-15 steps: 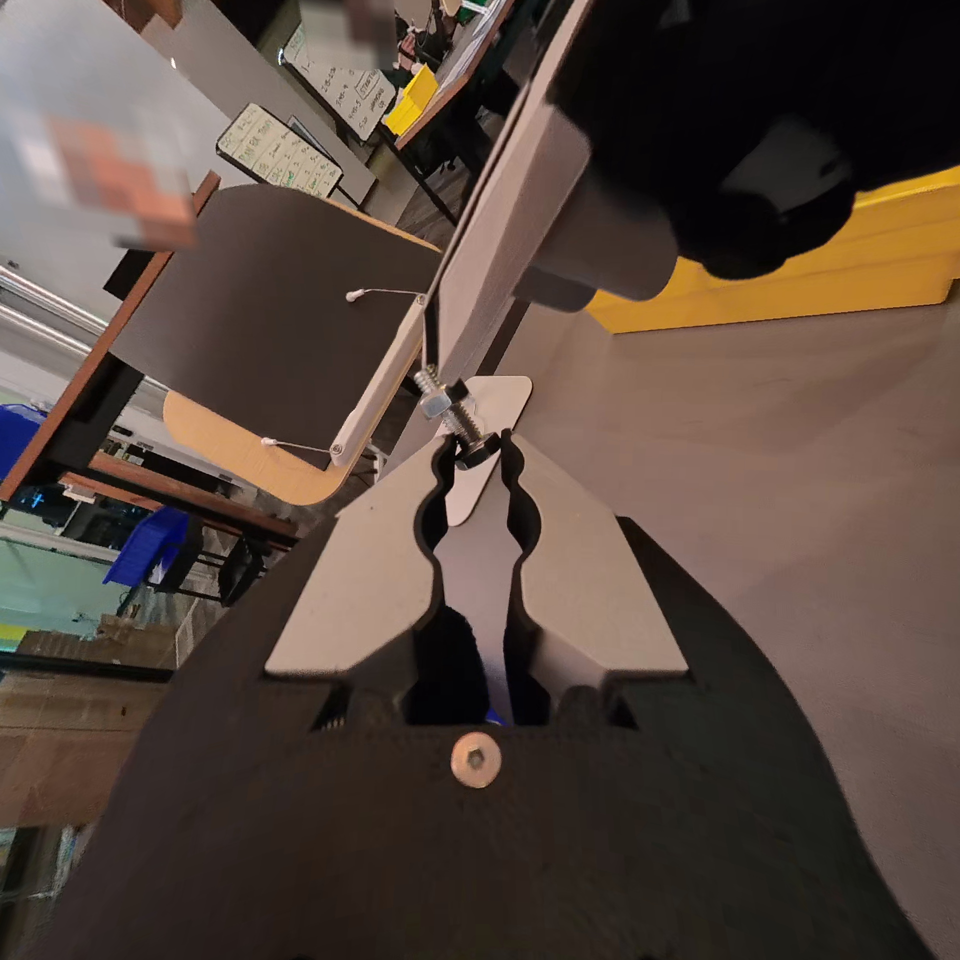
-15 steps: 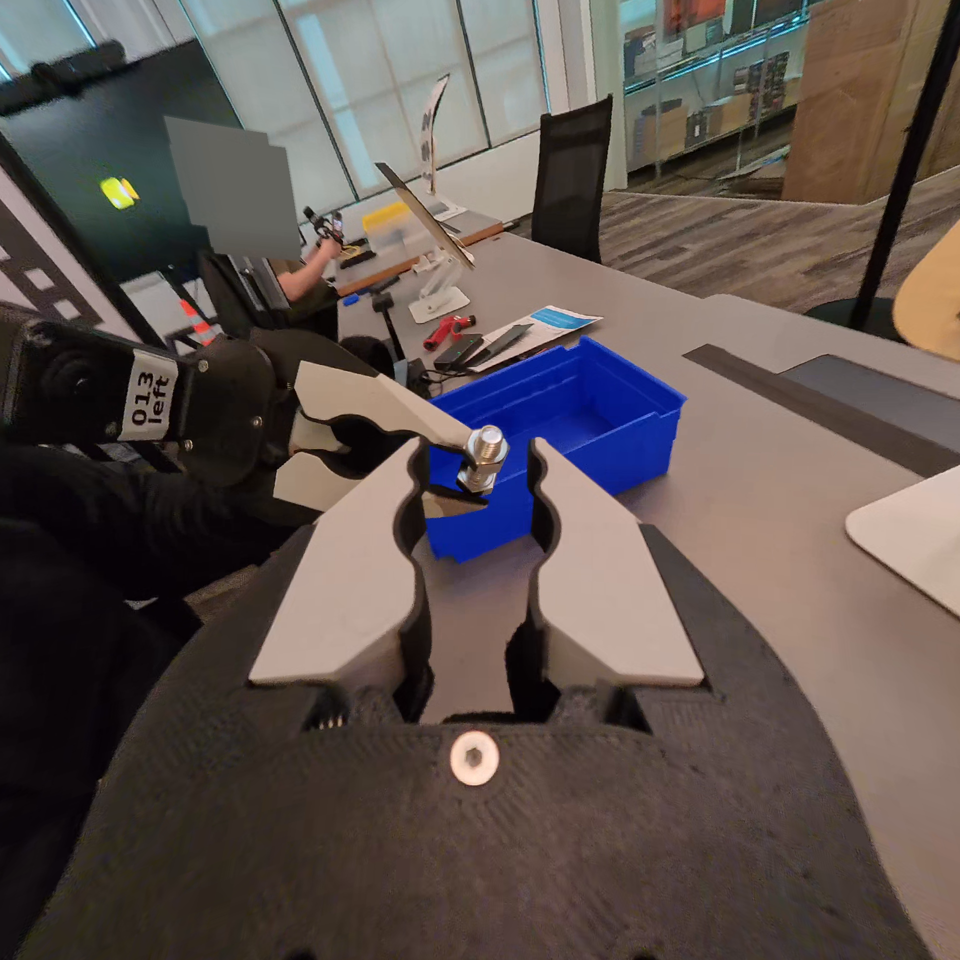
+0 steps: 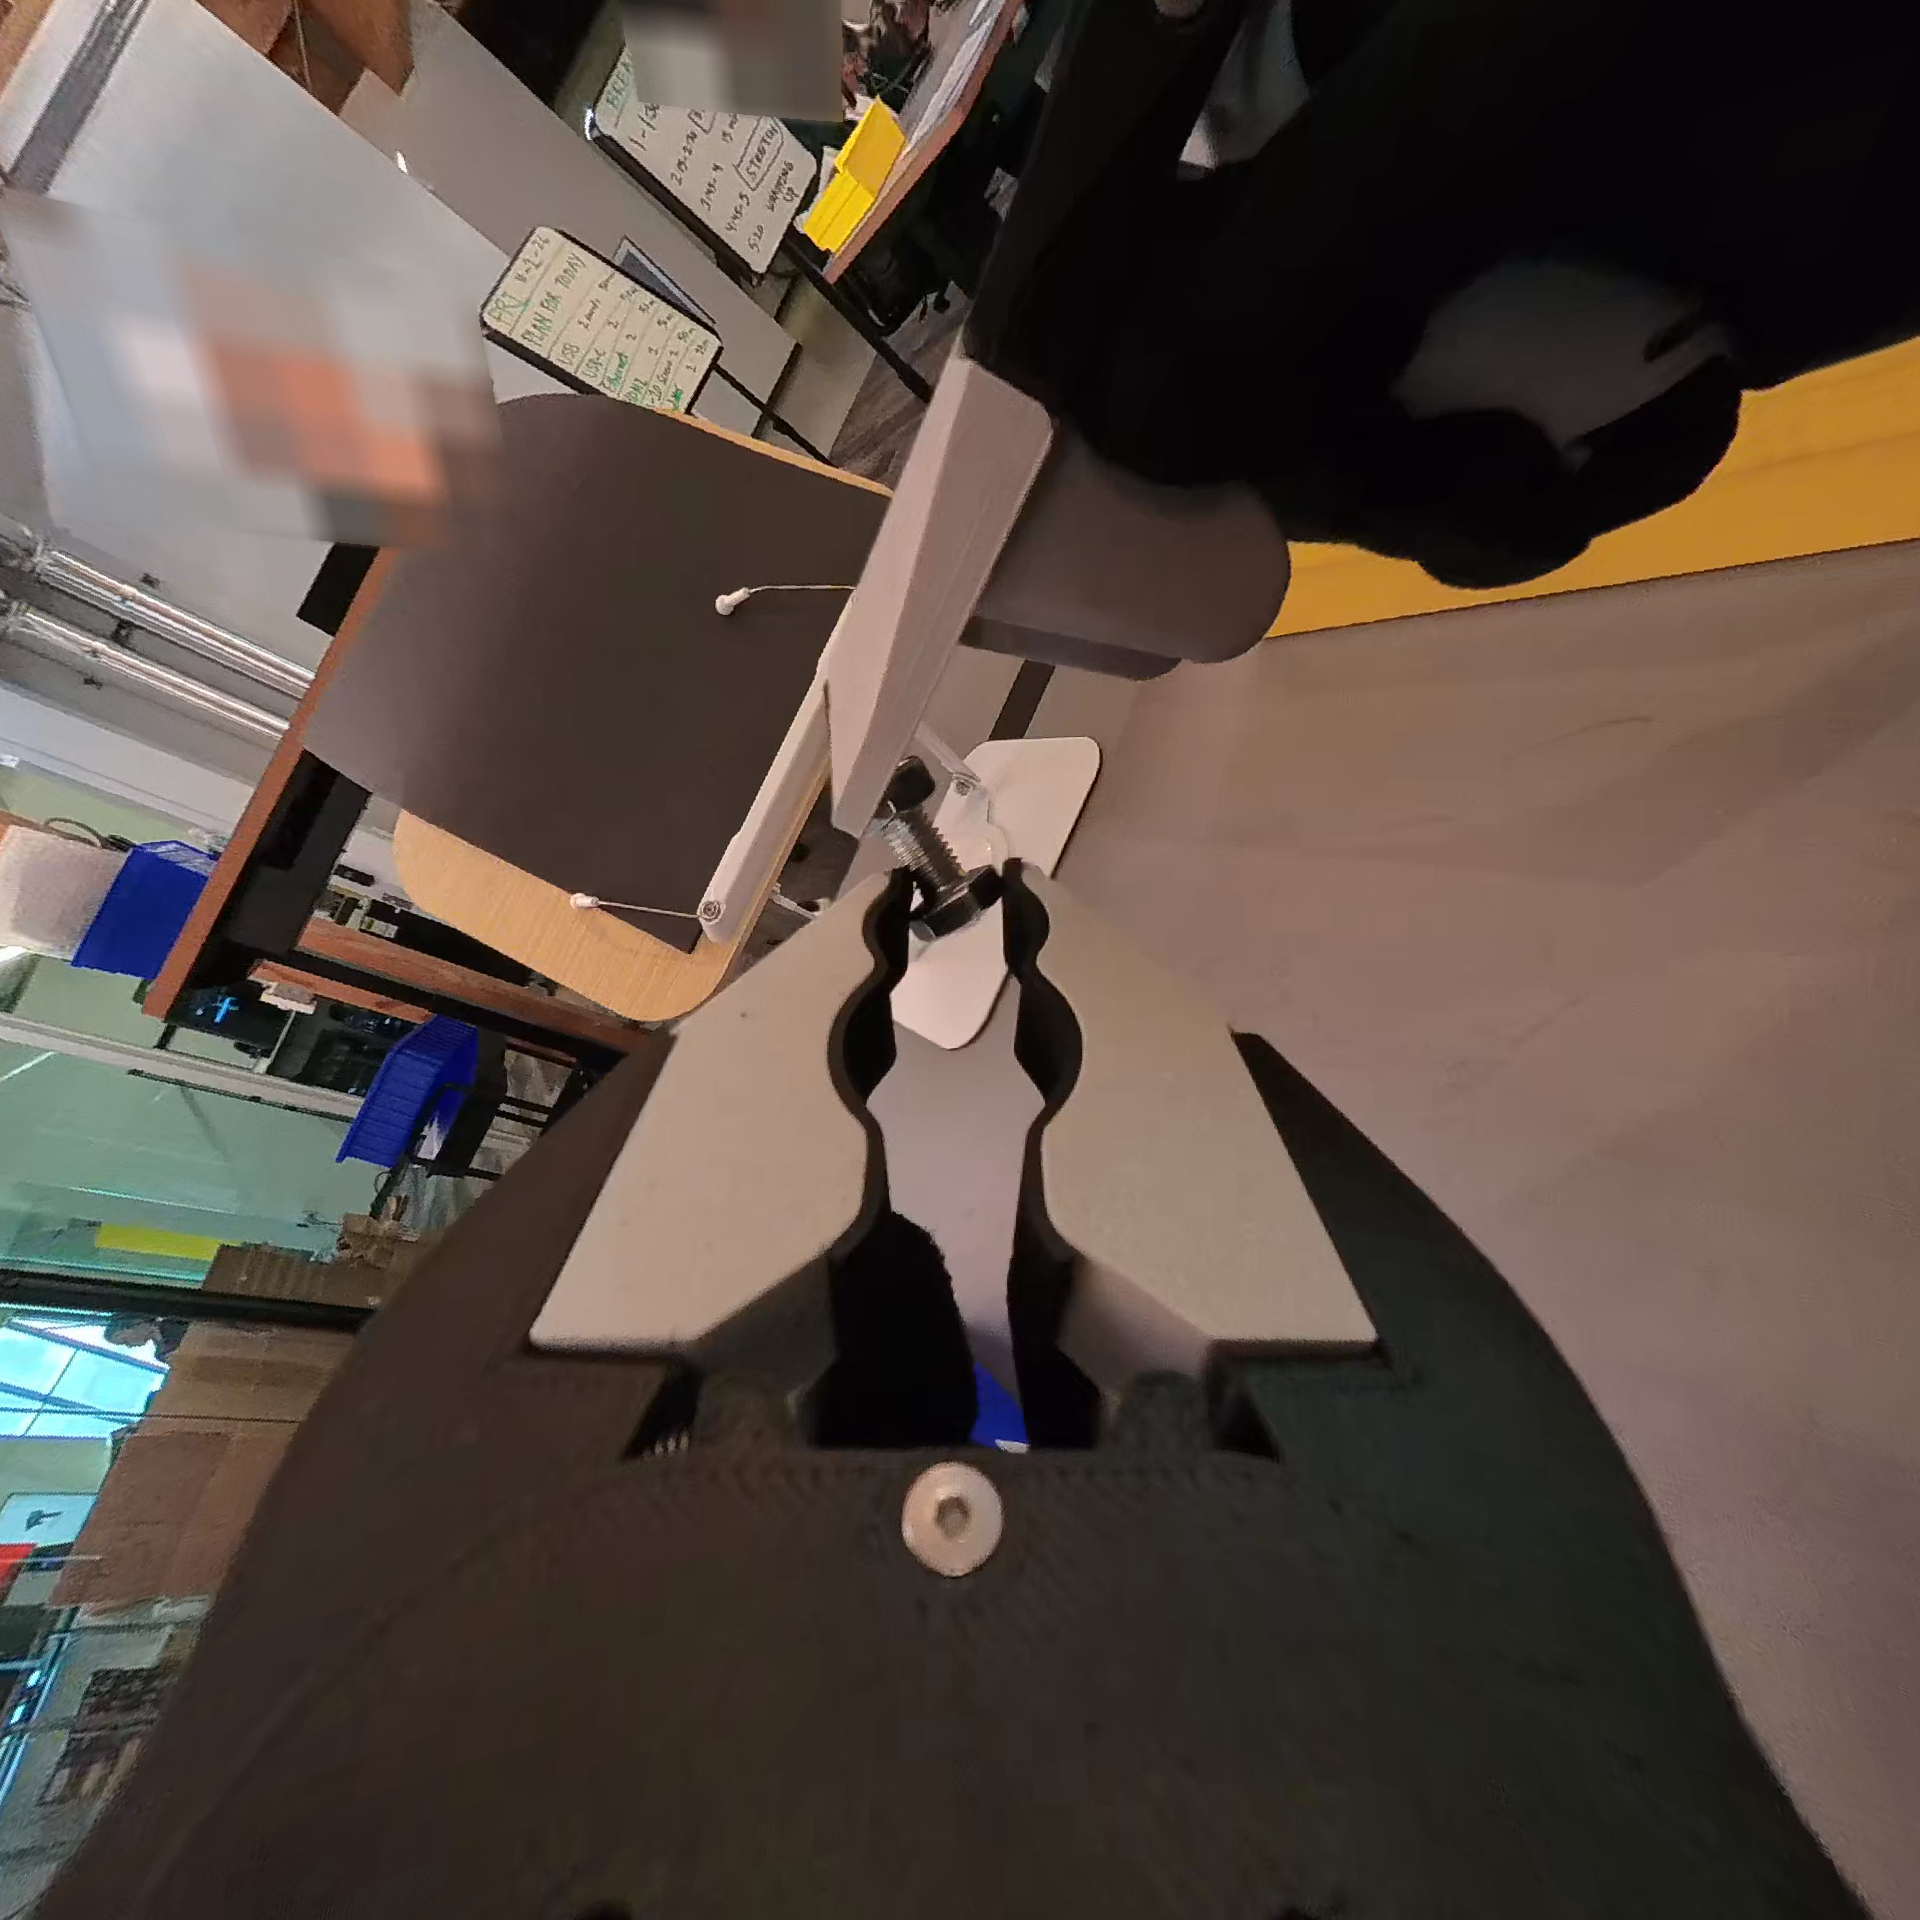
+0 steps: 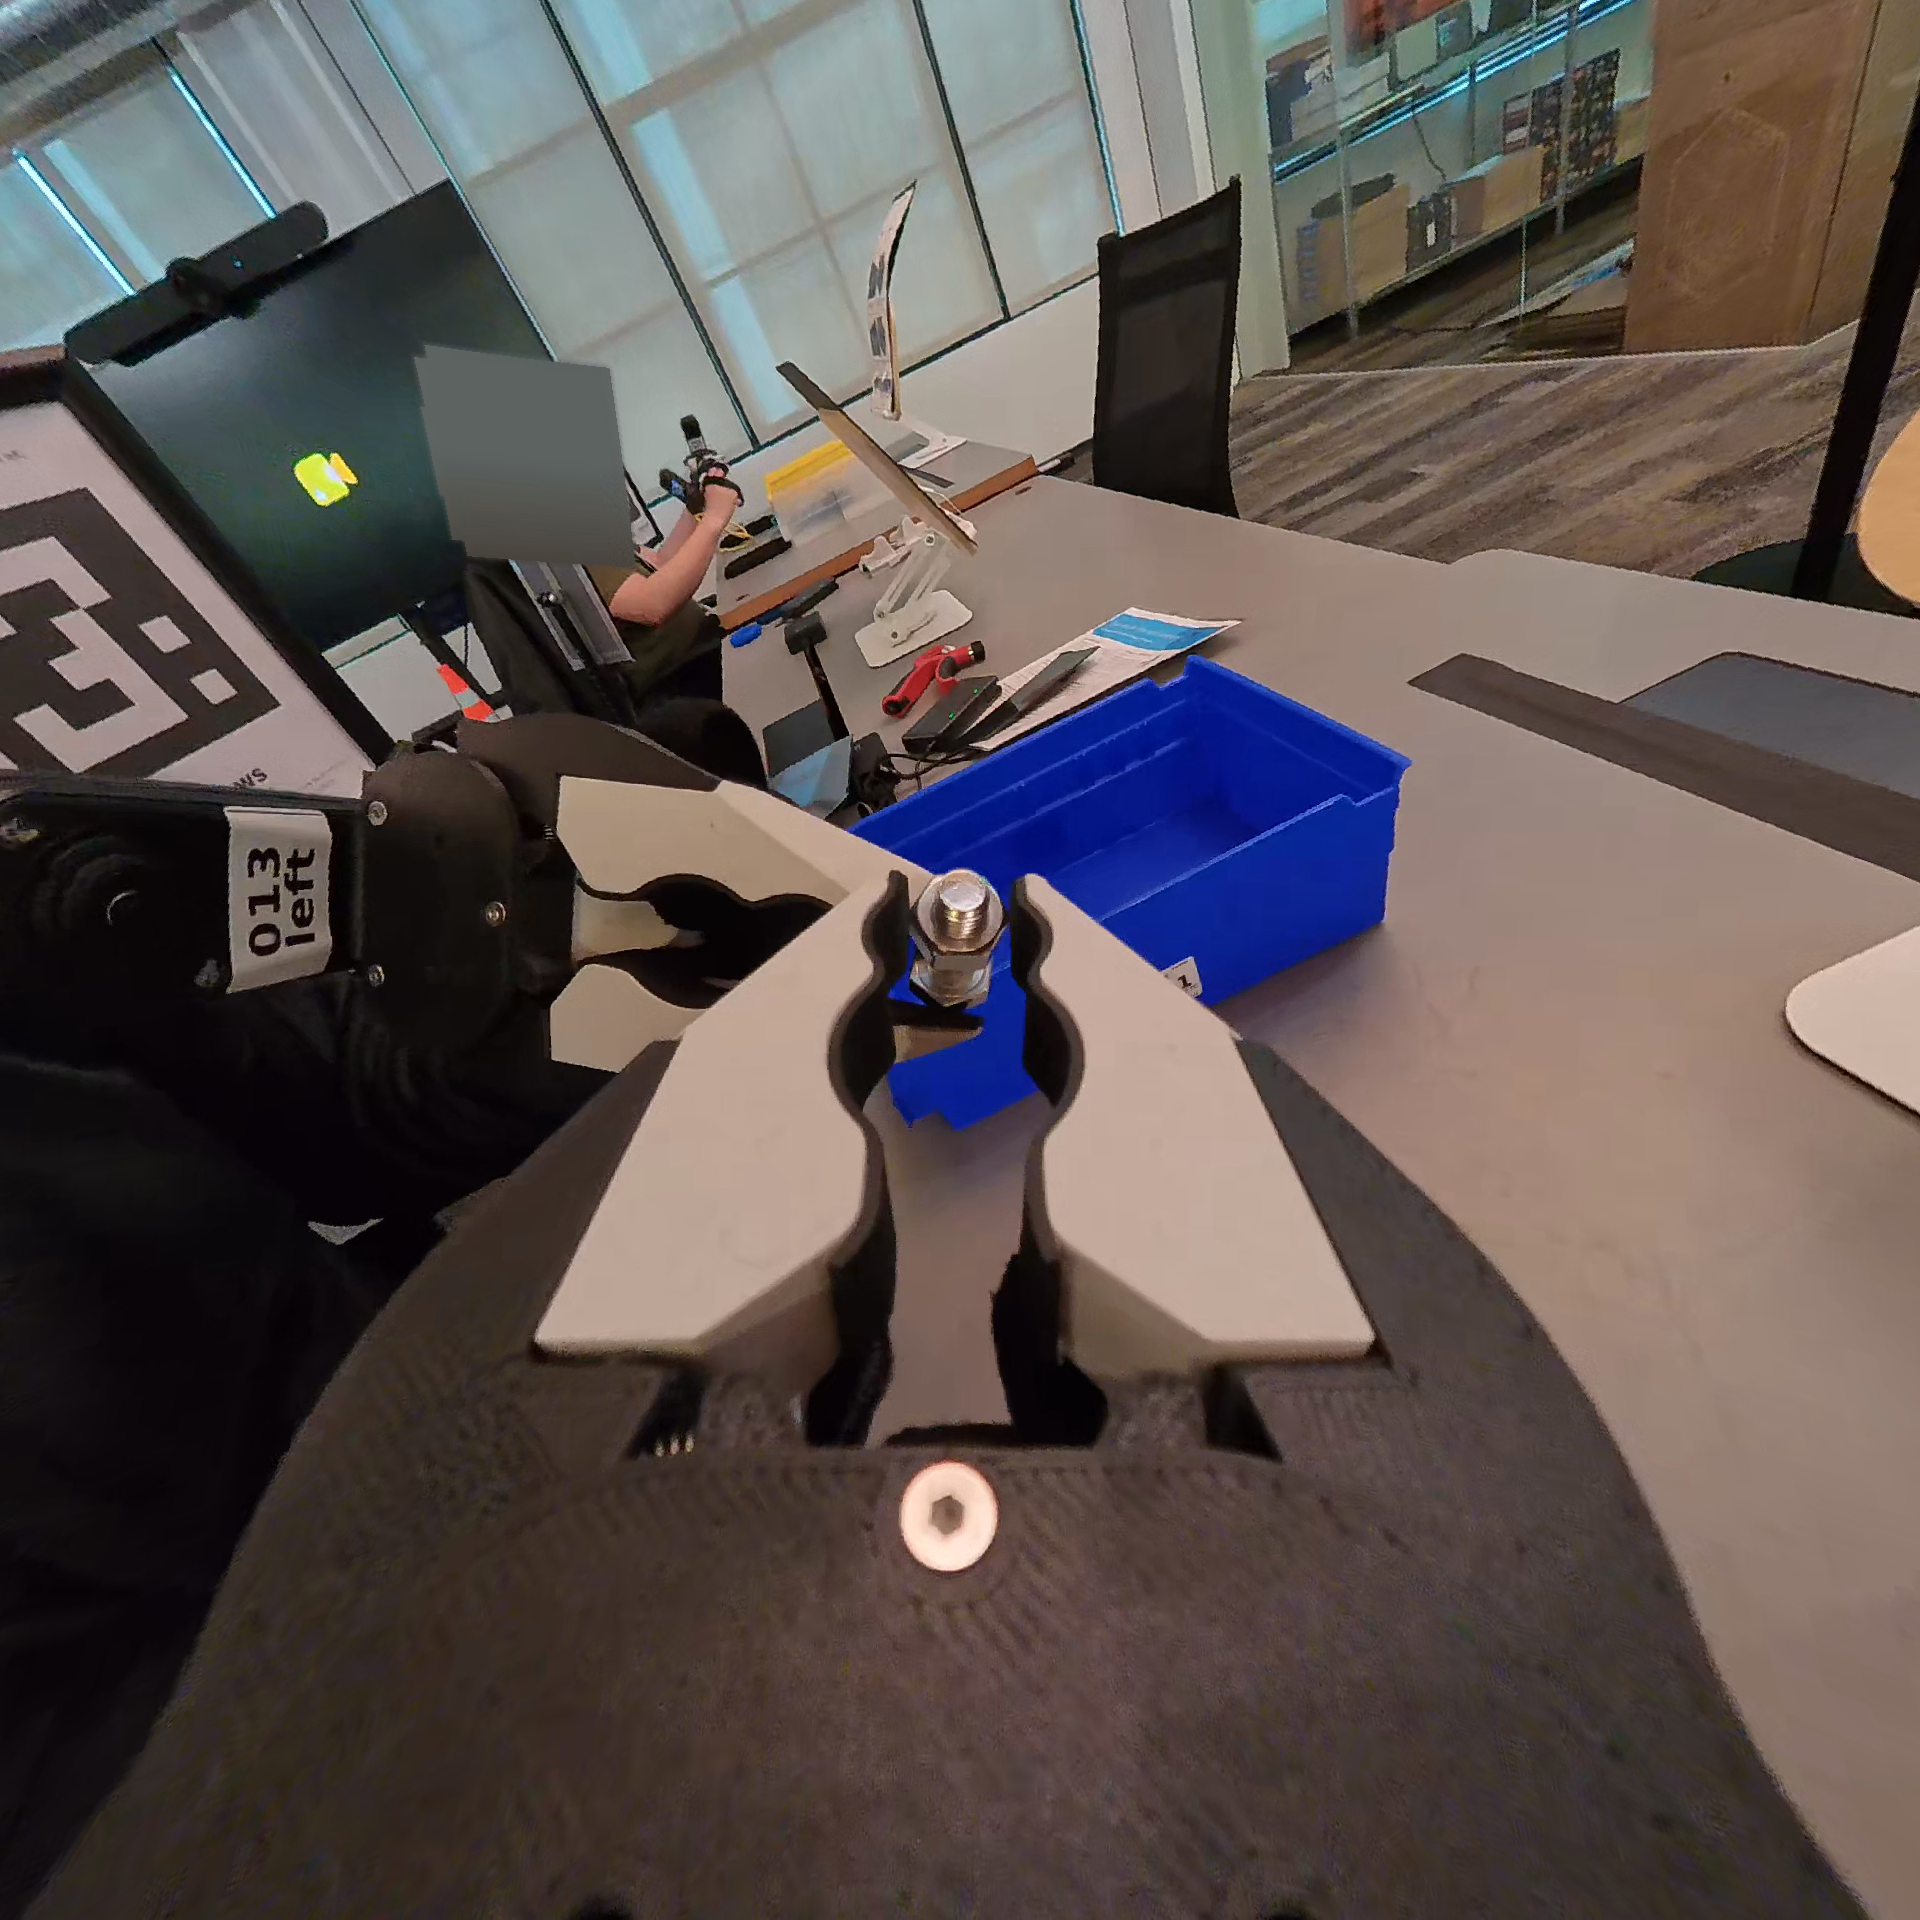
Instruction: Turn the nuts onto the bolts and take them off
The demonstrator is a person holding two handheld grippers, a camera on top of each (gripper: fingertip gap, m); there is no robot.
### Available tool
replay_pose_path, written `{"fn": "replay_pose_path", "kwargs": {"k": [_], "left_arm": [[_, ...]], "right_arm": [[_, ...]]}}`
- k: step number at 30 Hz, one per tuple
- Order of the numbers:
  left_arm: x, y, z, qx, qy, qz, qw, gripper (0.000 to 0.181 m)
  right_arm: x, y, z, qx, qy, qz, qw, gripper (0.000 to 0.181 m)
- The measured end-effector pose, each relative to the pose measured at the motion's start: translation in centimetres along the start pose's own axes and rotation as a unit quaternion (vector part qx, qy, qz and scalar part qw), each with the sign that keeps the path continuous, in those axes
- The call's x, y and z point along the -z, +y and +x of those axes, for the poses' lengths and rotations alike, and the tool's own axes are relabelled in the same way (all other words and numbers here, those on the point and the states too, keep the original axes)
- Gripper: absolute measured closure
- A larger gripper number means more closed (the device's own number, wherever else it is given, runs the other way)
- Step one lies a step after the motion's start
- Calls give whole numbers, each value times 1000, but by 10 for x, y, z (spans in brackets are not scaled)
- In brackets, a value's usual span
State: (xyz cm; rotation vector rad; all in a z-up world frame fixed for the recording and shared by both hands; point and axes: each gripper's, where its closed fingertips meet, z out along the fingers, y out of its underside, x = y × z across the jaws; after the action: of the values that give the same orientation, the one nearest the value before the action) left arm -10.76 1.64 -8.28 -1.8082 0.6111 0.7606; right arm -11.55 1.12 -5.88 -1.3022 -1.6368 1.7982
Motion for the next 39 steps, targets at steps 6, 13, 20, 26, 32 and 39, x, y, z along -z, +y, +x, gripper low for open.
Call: {"fn": "replay_pose_path", "kwargs": {"k": [6,13,20,26,32,39], "left_arm": [[-1,0,0,-6,-6,-3,1000,165],[-5,4,3,5,6,-8,1000,165],[2,-10,7,149,97,53,983,152],[0,-9,7,321,193,86,923,136],[2,-12,11,395,248,121,876,149],[0,-11,14,407,255,128,868,164]], "right_arm": [[0,2,4,0,11,-7,1000,162],[-1,7,6,8,18,-21,1000,165],[7,4,8,36,25,-20,999,164],[12,-1,0,66,8,-12,998,165],[8,0,-7,85,0,-15,996,165],[5,2,-7,84,2,-14,996,165]]}}
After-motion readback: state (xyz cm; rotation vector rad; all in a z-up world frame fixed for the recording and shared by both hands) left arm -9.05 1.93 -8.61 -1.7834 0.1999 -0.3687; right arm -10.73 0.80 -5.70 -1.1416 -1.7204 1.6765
